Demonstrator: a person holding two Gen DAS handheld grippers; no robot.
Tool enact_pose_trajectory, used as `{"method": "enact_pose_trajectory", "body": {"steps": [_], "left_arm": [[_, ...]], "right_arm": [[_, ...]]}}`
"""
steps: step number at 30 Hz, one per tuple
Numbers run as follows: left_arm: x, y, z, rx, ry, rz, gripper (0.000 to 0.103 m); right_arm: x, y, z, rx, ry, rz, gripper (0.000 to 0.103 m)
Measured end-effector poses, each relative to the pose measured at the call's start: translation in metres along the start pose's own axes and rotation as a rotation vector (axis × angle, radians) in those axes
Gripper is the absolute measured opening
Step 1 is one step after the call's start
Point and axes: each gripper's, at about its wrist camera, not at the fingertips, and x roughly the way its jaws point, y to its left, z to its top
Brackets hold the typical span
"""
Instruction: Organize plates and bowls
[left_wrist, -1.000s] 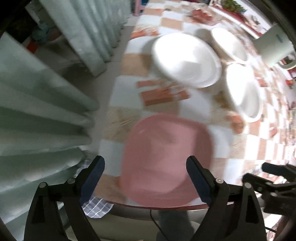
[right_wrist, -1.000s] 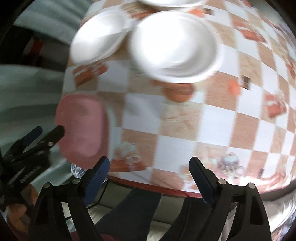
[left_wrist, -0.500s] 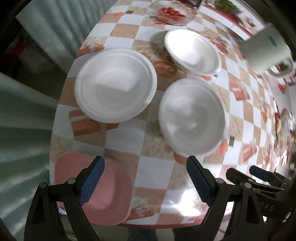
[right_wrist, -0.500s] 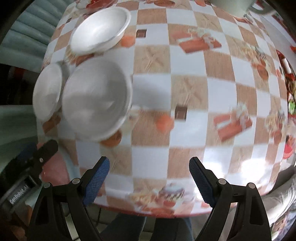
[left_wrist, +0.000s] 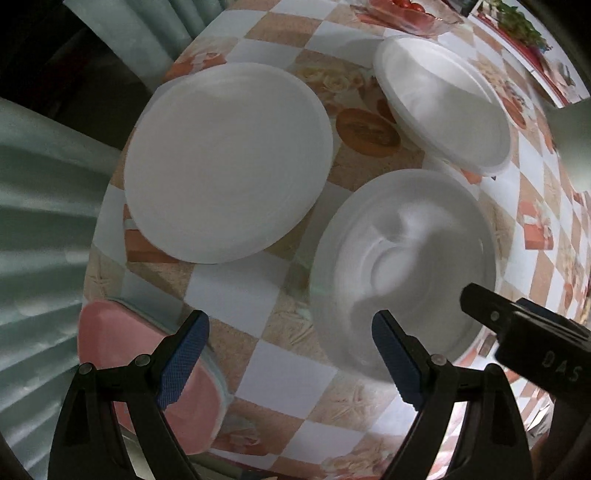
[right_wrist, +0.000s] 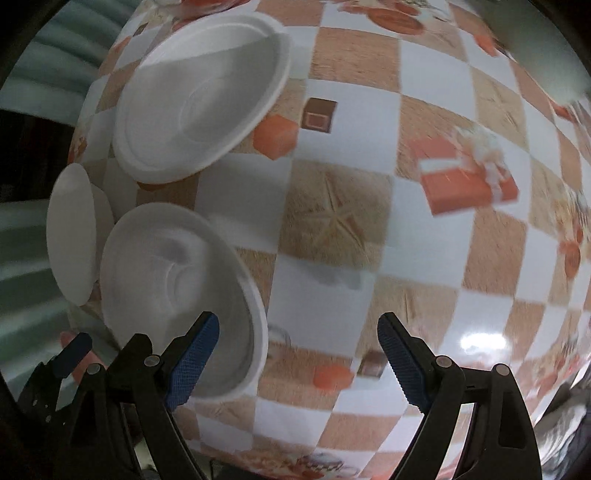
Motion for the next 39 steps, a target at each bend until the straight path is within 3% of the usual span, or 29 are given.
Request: {"method": "enact_pose_trajectory", "body": {"steps": [7,12,16,20,27,39], "left_arm": [[0.019,-0.008,0.009,-0.040,0.041,0.003,0.091],[0.031,-0.014,0.014,-0.030,0.054,0.009,0.078],[0.034,-0.018,0.015,-0.019,0.045,0.010,0.076],[0.030,-0.037,0.015,0.098,-0.007,0.071,0.076],[0.031,-0.053,0.003,0.199,-0.027,0.070,0.076],[0.038,-0.092,-0.074,0.448,0.022,0.036,0.076]], "right_arm": [[0.020,0.013,0.017,-0.078,0.013,-0.068,0.089],[0.033,0.024,0.022,-0.101,0.011,-0.096,0.089],[0.037,0.026,0.022,-0.102,0.012,-0.076,0.089],[0.040,0.024,0.015,-0.095,0.011,-0.102,0.098],[0.043,0.009,-0.005,-0.056,0.023,-0.102,0.098],[0.058,-0.021,-0.097,-0.014,0.078,-0.162,0.098]]}}
